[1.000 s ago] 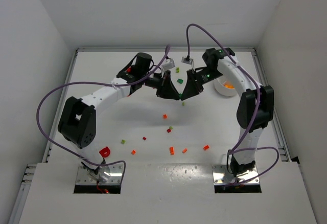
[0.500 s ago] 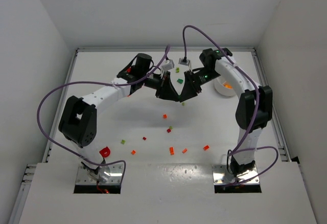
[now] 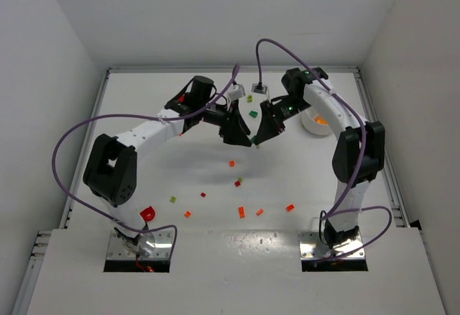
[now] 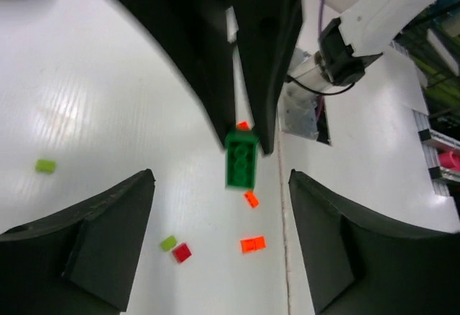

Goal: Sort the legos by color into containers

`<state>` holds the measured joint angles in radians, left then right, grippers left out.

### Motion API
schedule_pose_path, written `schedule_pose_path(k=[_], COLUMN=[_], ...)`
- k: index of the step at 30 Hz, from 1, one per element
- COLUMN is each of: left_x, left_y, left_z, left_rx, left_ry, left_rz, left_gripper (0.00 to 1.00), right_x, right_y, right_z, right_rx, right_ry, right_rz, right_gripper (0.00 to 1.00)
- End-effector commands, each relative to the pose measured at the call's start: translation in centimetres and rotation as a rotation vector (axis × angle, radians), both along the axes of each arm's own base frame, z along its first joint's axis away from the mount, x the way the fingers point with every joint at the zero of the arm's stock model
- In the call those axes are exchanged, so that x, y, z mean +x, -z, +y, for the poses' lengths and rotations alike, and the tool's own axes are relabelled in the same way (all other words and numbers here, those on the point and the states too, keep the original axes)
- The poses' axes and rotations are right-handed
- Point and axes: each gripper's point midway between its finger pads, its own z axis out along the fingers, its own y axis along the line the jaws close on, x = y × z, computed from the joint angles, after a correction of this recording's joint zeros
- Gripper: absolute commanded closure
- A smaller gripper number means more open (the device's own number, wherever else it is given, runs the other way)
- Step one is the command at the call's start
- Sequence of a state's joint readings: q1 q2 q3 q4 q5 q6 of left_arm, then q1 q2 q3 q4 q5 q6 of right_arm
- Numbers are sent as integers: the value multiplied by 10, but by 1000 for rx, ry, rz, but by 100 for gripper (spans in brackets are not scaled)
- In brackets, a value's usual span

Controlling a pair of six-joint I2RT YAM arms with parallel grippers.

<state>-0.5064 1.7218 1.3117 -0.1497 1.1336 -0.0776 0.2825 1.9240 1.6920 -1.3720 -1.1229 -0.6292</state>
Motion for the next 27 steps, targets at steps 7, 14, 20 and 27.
schedule_pose_path(k=[7,14,20,27], left_x=[60,93,106,106], left_y=[-1,-19,-6,-10], left_z=[67,106,119,123], left_rx=[179,273,363,357], left_ry=[-288,-635,-729,-725], left_rz=[-15,-158,-114,-134], left_gripper=[0,0,0,0], right_x=[58,126,156,176], right_y=[10,10,23,18], right_z=[-95,-191,-208,-265], right_rx=[-380,-740,-807,-884], right_ry=[352,656,699,892], right_rz=[-281,-447,-415,-401], right_gripper=[100,100,100,100])
